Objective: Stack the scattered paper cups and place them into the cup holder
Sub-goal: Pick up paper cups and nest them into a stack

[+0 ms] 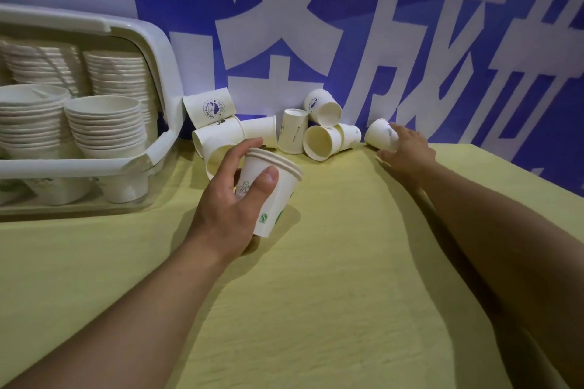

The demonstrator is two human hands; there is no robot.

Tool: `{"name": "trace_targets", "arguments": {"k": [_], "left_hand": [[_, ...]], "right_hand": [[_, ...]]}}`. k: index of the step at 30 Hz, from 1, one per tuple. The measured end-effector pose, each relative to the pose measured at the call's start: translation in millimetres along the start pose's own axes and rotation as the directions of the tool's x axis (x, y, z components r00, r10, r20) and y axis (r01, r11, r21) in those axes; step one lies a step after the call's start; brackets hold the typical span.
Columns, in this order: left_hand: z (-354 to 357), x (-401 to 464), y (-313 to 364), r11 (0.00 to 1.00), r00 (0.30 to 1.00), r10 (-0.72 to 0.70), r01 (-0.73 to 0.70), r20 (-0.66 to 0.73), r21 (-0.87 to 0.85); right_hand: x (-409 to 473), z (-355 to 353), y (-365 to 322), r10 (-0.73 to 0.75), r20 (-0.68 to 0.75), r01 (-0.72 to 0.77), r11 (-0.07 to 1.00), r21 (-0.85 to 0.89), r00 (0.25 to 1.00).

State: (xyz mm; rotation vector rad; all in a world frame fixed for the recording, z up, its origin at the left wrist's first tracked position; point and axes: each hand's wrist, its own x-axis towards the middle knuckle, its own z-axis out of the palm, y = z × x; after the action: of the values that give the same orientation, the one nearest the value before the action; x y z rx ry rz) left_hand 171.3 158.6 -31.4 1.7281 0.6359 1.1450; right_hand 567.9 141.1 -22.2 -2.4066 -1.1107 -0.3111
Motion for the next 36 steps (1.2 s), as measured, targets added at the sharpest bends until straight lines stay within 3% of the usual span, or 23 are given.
{"name": "trace_targets", "arguments": {"k": [7,11,14,19,24,28,33,36], "left_hand": [[-0.6,1.8,-3.0,1.000,1.000,0.000,0.000,-0.012,-0.009],[-0.9,0.9,-2.5,1.000,1.000,0.008,-0.008,-0.003,-0.016],[0.4,-1.5,0.6,0.999,1.000,0.019,-0.018,0.025,-0.032],[1.5,-6.4,4.6,0.999,0.994,0.030,-0.027,0.101,-0.038],[1.2,-8.6,5.6,0.999,0.987,0.047,-0.050,0.154,0.012],[-0.5,-9.4,5.2,0.999,0.990,0.042,-0.041,0.138,-0.011],[-0.6,-9.5,8.3,0.999,0.994,0.044,-0.045,0.097,0.014],[-2.4,-6.0,6.2,0.997,0.998,0.060,-0.060,0.003,0.044]], "right_hand": [[11.7,-2.4,-4.3,0.053,-0.022,-0.049,0.989,0.143,0.998],[10.7,-22.7,-9.9,0.046,0.172,-0.056,0.997,0.057,0.984],[-1.2,-46.5,-18.9,-0.029,0.309,-0.008,0.993,0.119,0.951],[-47.1,-92.4,-62.9,-0.223,0.116,0.149,0.880,0.450,0.968],[-121.6,-118.5,-127.3,-0.409,0.038,0.248,0.621,0.743,0.912],[-160.0,-104.3,-158.7,-0.481,0.059,0.238,0.532,0.812,0.875],[-177.7,-75.8,-177.1,-0.392,0.047,0.164,0.488,0.857,0.919],[-185.3,-58.8,-181.3,-0.402,0.028,0.170,0.448,0.878,0.915]]}}
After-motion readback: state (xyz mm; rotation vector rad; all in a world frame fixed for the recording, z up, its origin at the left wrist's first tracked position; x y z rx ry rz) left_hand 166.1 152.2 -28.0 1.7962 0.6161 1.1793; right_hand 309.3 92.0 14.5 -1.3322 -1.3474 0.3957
